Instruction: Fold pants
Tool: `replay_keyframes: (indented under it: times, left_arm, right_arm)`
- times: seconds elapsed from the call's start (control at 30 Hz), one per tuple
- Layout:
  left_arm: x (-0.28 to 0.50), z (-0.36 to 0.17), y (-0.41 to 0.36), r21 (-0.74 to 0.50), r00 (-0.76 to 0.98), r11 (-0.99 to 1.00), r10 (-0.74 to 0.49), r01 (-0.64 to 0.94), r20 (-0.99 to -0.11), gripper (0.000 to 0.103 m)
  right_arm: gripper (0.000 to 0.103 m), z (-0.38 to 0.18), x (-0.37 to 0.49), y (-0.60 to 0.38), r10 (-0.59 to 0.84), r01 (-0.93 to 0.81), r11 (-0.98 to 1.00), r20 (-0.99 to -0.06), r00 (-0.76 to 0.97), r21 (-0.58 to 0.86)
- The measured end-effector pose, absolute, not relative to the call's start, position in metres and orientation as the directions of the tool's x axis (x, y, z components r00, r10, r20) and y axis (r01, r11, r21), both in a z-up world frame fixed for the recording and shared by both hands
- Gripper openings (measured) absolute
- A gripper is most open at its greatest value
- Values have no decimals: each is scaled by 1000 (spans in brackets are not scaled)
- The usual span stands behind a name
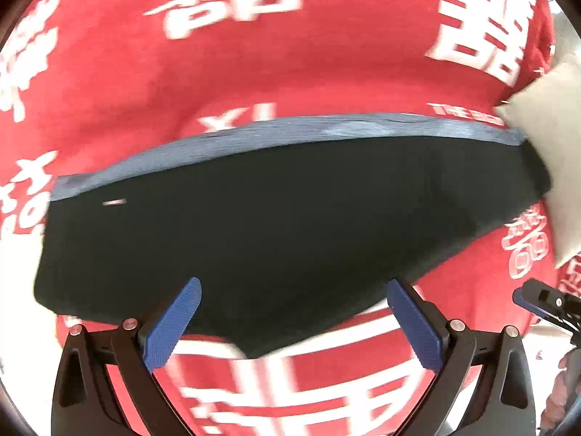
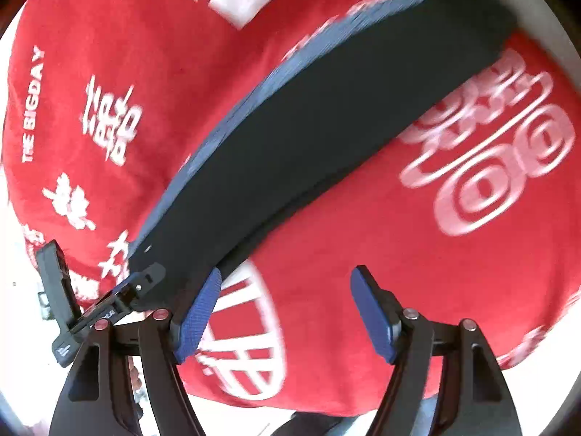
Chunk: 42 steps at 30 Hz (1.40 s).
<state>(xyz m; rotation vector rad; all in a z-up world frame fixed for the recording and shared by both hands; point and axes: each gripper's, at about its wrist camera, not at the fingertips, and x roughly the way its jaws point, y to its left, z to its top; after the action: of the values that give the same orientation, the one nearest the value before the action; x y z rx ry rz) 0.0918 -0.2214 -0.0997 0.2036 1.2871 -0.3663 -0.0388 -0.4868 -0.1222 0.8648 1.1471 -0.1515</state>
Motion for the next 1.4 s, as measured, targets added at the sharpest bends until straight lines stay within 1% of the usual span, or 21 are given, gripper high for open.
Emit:
replay_keyframes:
  times: [0.23,0.3,0.37,0.5,0.67,0.73,0.77,0.8,0.83,0.87,0.9,1.03,1.07,1.13,1.17,1.2,1.23,1.27,1.3,1.4]
  left_arm:
    - [116,-120,-128,8,288,968,-66,250,-956,103]
    - [122,-129,-107,13,284,976,-50,217,-957,103]
    - [126,-135,-93,11,286,980,-47,199,-957,103]
    - [133,-139,-85,32,326,978,-38,207,-944,103]
    - [142,-165,-87,32,299,976,-35,216,-953,103]
    - [142,-180,-87,49,270,974,-12,221,-963,103]
    - [142,-184,-87,58,261,973,-3,225,-965,103]
    - [140,-187,-87,66,260,970,4,233,-966,103]
    - [139,-185,-88,73,267,967,5,245,-964,103]
    - [138,-184,-88,73,271,965,2,253,-962,103]
    - [137,-181,-88,72,276,963,-3,260,-961,103]
    - [139,-175,-87,72,281,962,-4,262,-960,103]
    - [141,-174,-87,74,284,963,-3,258,-959,103]
    - [145,-170,-90,57,293,967,-19,250,-956,103]
    - [147,-168,-92,50,297,968,-27,248,-955,103]
    - [148,-166,-97,43,301,967,-36,250,-953,103]
    - [150,-166,-104,37,300,964,-45,262,-953,103]
    - [150,-166,-109,37,297,961,-48,273,-954,103]
    - [149,-167,-117,42,292,953,-50,299,-955,103]
    - [131,-170,-136,79,284,922,-35,379,-958,103]
  right_arm:
    - [76,-162,8,-394,473,412,687,-799,371,598]
    - [72,-176,23,-364,525,381,676,-775,352,630]
    - [69,-184,31,-347,537,369,680,-773,338,634]
    - [60,-194,40,-329,540,372,672,-768,346,640]
    - [59,-202,46,-330,553,386,639,-746,371,665]
    - [59,-203,48,-334,560,399,618,-735,383,678]
    - [51,-203,49,-336,559,414,605,-733,387,680]
    - [27,-202,50,-337,561,420,596,-729,391,684]
    - [15,-199,52,-338,565,423,587,-723,396,690]
    - [8,-194,54,-340,557,424,591,-728,401,686]
    - [7,-188,58,-341,552,415,598,-728,407,686]
    - [6,-177,67,-336,536,383,636,-741,405,669]
    - [11,-183,67,-336,544,395,633,-746,385,665]
    - [16,-198,69,-336,560,442,611,-753,345,657]
    - [25,-206,66,-338,571,464,591,-749,338,660]
    - [26,-210,66,-340,574,471,580,-744,343,665]
    - [26,-211,65,-342,579,471,570,-736,352,674]
    - [21,-211,67,-344,579,473,561,-730,363,680]
    - [12,-207,70,-347,569,470,561,-730,379,681]
    - [9,-181,72,-343,531,403,626,-743,407,668]
